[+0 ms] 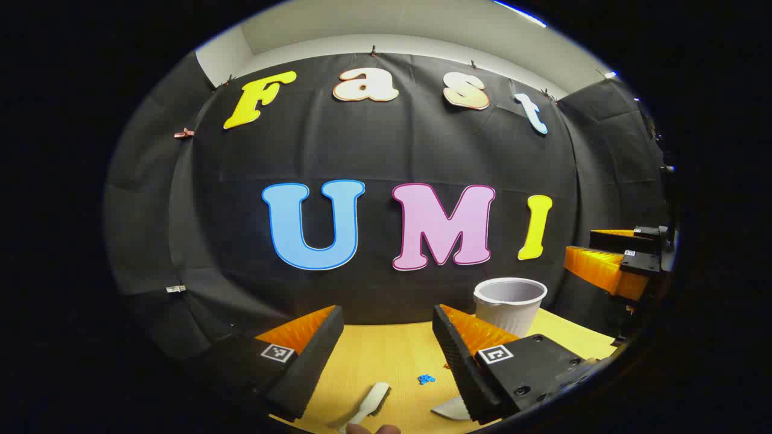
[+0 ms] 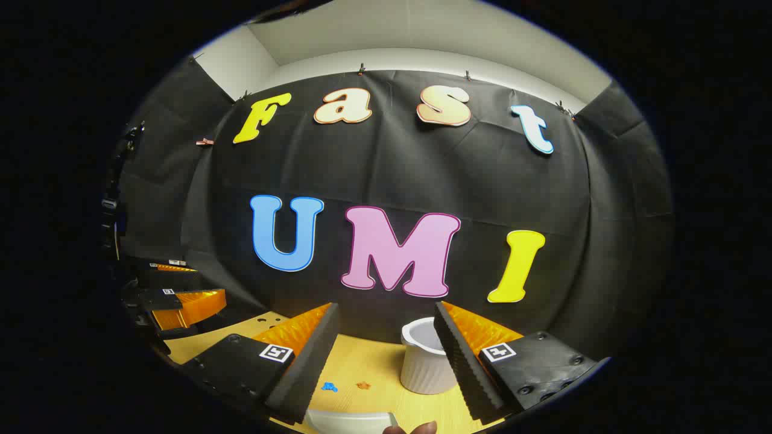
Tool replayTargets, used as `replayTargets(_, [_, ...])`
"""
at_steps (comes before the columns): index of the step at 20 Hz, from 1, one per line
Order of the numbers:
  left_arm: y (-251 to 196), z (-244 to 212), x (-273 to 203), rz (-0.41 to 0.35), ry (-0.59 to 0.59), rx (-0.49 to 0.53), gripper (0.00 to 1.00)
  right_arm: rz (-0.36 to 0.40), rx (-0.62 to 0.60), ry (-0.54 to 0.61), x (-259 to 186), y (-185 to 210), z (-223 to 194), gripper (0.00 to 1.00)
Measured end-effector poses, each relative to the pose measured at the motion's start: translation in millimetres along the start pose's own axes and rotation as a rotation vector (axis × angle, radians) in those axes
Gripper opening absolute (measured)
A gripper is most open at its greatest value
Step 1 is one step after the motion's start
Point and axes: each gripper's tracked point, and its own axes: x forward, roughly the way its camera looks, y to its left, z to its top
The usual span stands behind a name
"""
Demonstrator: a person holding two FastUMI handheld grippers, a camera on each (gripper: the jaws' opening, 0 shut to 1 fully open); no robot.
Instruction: Pick up the small broom and dustpan from the desktop, sweep the trash into the dustpan with the broom, and then empty the trash into the garbage bin.
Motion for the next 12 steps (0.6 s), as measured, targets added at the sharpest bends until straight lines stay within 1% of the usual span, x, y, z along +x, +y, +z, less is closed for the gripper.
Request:
replayTargets(6, [-1.4, -3.0, -2.6, -0.011, 0.005, -0.001, 0.95, -0.008, -0.005, 0.007, -3.8, 1.7, -2.7, 0.97])
replayTargets(7, [-1.0, -3.8, -2.5, -0.013, 0.006, 0.0, 0.95, -0.008, -0.005, 0.008, -2.4, 2.1, -1.7, 0.96])
replayTargets(8, [-0.4, -3.8, -2.7, -0.014, 0.009, 0.001, 0.94, -0.01, -0.007, 0.007, -3.2, 1.1, -1.5, 0.97])
replayTargets(12, [1.3, -5.8, -4.4, -0.018, 0.012, 0.0, 0.95, -0.01, -0.015, 0.008, -4.3, 2.2, -1.5, 0.97])
